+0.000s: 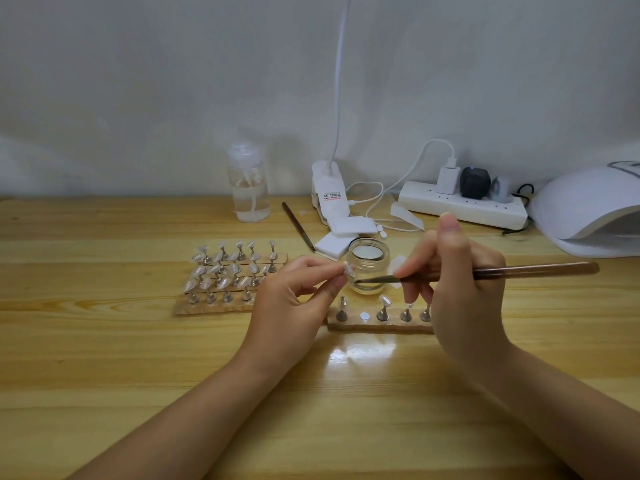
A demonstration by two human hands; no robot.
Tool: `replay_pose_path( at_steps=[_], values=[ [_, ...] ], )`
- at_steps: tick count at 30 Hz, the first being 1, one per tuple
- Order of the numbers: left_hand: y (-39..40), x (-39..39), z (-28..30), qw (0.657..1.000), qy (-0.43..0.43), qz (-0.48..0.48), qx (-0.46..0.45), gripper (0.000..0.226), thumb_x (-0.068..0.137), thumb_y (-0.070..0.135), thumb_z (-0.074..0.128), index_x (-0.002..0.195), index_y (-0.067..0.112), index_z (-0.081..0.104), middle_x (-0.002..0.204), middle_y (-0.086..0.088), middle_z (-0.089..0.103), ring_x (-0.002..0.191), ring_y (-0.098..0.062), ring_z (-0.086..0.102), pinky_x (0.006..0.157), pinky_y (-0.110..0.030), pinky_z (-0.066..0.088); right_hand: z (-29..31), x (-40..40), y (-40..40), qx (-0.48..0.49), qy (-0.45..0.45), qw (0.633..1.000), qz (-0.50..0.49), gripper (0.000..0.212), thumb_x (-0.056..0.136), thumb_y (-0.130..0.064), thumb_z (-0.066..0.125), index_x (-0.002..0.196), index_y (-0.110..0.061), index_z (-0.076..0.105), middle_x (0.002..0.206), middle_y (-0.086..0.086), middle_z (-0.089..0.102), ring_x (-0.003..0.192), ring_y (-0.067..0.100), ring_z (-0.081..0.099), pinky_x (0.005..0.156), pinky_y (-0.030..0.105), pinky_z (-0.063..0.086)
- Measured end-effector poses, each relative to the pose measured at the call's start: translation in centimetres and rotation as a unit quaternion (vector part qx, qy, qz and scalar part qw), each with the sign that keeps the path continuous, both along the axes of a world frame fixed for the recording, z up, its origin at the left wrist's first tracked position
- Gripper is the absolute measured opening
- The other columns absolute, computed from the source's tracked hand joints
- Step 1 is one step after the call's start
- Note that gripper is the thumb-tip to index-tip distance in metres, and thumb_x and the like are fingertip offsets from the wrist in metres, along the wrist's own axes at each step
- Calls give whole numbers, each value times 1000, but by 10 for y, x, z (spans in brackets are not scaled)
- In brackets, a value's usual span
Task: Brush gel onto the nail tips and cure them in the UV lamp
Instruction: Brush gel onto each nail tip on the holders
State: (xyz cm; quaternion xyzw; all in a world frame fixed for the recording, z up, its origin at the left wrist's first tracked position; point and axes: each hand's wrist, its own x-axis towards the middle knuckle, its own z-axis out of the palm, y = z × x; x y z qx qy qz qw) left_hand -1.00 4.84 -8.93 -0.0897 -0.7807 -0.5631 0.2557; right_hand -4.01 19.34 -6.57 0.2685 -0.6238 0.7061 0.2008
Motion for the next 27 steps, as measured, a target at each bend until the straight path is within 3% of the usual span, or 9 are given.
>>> replay_pose_path(
  at_steps=[3, 6, 13, 17, 21, 25, 27],
  values=[
    [0, 0, 0, 1000, -2, -1, 3, 21, 76, 14, 63, 87, 32, 67, 82, 12, 66, 79, 5, 59, 67, -8, 43, 0, -2, -2, 2, 8, 1000, 2, 47, 94, -22, 37, 57, -9, 61, 43, 9, 53, 39, 4, 49, 48, 8, 36],
    [0, 0, 0, 1000, -6, 0, 3, 22, 76, 13, 64, 87, 31, 67, 82, 11, 66, 80, 3, 59, 68, -9, 43, -1, -2, -4, 23, 2, 1000, 4, 45, 93, -22, 35, 61, -7, 63, 49, 10, 58, 42, 2, 51, 51, 6, 36],
    [0, 1, 1, 1000, -7, 5, 6, 23, 76, 10, 65, 86, 31, 68, 84, 10, 67, 82, 1, 61, 70, -12, 48, -1, -3, 1, -3, -35, 999, -26, 54, 91, -29, 36, 45, -11, 58, 38, 13, 48, 33, 12, 43, 44, 10, 34],
    [0, 2, 2, 1000, -1, 3, 31, 15, 71, 22, 64, 82, 30, 70, 84, 8, 69, 84, -2, 63, 76, -15, 49, 3, -3, 1, -34, -41, 998, -25, 53, 89, -26, 35, 43, -16, 60, 40, 14, 50, 35, 13, 45, 42, 14, 34],
    [0, 3, 2, 998, 12, 6, 56, 14, 67, 25, 67, 80, 27, 72, 90, 16, 71, 88, -2, 66, 81, -14, 48, 3, -2, 1, -30, 11, 999, -18, 45, 93, -18, 37, 54, -13, 60, 44, 1, 56, 39, 5, 49, 44, 11, 35],
    [0, 4, 3, 998, 12, 7, 55, 13, 66, 27, 68, 79, 29, 71, 82, 15, 72, 81, -1, 66, 75, -11, 48, 1, 0, 1, -9, 36, 999, -2, 40, 90, -27, 36, 63, -14, 62, 49, 10, 56, 43, 6, 52, 44, 10, 35],
    [0, 5, 4, 999, 12, 7, 48, 14, 65, 26, 68, 79, 26, 72, 83, 9, 72, 81, -3, 66, 77, -13, 48, 0, 0, 0, -4, 36, 999, 3, 40, 90, -27, 35, 65, -12, 63, 45, 6, 54, 43, 4, 52, 47, 8, 36]
  ],
)
